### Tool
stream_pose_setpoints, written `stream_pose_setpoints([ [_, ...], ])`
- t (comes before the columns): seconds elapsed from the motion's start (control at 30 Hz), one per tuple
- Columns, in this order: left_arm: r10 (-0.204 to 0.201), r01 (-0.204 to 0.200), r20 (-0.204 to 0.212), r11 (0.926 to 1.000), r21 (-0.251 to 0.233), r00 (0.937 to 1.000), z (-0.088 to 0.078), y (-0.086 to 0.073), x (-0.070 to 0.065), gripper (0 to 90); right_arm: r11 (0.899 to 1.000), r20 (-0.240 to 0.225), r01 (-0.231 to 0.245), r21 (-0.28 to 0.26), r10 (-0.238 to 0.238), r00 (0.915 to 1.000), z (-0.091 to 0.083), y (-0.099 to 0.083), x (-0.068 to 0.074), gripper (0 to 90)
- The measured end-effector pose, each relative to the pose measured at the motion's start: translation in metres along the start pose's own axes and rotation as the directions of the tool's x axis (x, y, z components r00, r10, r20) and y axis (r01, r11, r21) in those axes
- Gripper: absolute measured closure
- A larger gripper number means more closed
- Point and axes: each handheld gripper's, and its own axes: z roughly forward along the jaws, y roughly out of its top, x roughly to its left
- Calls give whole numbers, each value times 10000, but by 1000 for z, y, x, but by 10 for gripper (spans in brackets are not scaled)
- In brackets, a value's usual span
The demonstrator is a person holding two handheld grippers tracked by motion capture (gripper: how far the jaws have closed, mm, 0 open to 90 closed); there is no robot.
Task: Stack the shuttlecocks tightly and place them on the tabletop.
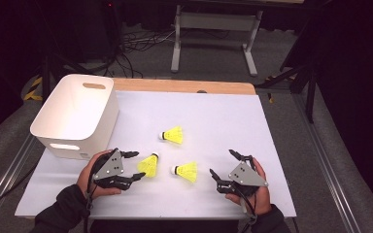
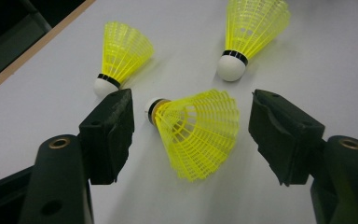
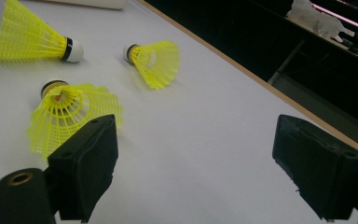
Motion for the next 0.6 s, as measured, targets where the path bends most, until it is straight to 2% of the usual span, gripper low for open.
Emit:
stream_pose_setpoints([
  [0.17, 153, -154, 154, 9998, 90, 9998, 6, 3, 1, 327, 10000, -24, 69, 59, -69, 10000, 0, -1, 0, 151],
  [0.6, 237, -254, 554, 9992, 307, 9982, 16, 4, 5, 360, 9998, 38, 75, 181, -75, 10000, 0, -4, -1, 156],
])
